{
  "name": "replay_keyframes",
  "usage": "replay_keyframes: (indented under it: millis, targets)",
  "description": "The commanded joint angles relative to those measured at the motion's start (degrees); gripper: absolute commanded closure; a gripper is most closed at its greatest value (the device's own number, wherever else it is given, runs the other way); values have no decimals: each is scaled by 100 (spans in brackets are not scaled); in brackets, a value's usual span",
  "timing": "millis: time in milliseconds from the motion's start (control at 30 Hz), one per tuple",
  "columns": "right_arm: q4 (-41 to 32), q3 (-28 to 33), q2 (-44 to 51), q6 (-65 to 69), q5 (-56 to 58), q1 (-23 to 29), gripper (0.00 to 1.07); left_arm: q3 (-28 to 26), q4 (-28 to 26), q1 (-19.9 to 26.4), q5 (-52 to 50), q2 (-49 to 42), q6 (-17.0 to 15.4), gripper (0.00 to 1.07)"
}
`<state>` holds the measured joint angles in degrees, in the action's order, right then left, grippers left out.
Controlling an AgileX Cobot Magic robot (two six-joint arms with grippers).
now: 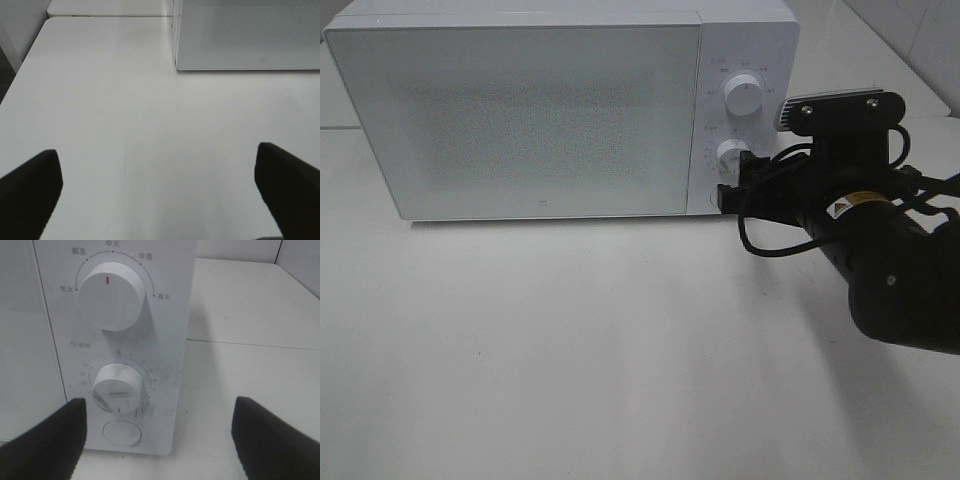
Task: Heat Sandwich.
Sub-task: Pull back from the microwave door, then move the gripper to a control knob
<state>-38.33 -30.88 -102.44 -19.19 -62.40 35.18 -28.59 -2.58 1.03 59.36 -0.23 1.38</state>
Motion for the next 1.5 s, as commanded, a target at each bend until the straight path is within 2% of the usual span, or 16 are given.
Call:
replay_keyframes:
  millis: [33,567,1000,1167,1200,1267,1300,1333,1400,1500]
  targets:
    - [23,-229,-206,11,23,23,31,29,-11,23,-34,-155,6,4]
    - [34,-1134,-1077,149,126,23,31,29,-11,23,-34,-155,6,4]
    - [52,-1461,-1301,143,172,23,34,29,-11,23,-34,-155,6,4]
    - [46,-1461,-1301,149,172,23,44,29,-11,23,-34,-155,6,4]
    - [40,-1461,-1301,149,172,23,51,29,-11,23,-34,-155,6,4]
    - [34,-1461,-1306,155,172,23,54,29,-11,23,-34,-155,6,4]
    - [29,-1461,-1306,172,172,23,58,29,-11,23,-34,-155,6,4]
    - [29,-1461,-1306,172,172,23,68,29,-11,23,-34,-155,6,4]
    - [29,-1461,-1306,166,155,23,72,29,-11,23,-34,-155,6,4]
    - [17,-1461,-1306,166,126,23,90,29,-11,23,-34,-155,6,4]
